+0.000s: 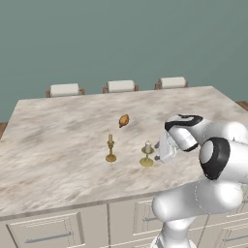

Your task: Pick the candle and candle from the dining table and place them in the open cabinet. Close the cabinet after placing the objects.

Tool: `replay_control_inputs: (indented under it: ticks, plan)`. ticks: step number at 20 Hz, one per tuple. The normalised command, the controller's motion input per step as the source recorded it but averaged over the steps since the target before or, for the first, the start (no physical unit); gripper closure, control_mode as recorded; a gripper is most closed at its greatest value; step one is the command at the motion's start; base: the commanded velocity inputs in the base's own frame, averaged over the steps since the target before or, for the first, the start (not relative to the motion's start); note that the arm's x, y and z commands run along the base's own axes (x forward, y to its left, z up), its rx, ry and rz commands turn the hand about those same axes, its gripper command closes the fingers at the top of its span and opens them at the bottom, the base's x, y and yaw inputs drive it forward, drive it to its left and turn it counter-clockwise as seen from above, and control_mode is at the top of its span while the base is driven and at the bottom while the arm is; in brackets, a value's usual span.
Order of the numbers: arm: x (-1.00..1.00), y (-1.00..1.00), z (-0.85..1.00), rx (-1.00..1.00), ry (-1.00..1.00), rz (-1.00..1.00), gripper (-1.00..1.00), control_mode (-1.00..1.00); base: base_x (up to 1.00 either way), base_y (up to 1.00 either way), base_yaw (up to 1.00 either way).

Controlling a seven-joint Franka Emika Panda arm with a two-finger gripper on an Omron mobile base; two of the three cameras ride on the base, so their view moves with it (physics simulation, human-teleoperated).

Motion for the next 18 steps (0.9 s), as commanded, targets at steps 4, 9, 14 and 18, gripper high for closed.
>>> replay_control_inputs:
  ticks: [4, 9, 14, 18]
  plan:
    - [0.03, 0.12, -0.19, 0.01, 0.00, 0.01, -1.00, -1.00, 0.00, 0.00, 0.00]
    - [0.00, 0.28, -0.14, 0.00, 0.00, 0.03, -1.00, -1.00, 0.00, 0.00, 0.00]
    - [0.00, 0.16, -0.02, 0.00, 0.00, 0.01, -1.00, -1.00, 0.00, 0.00, 0.00]
    - [0.00, 0.02, -0.06, 0.00, 0.00, 0.00, -1.00, -1.00, 0.00, 0.00, 0.00]
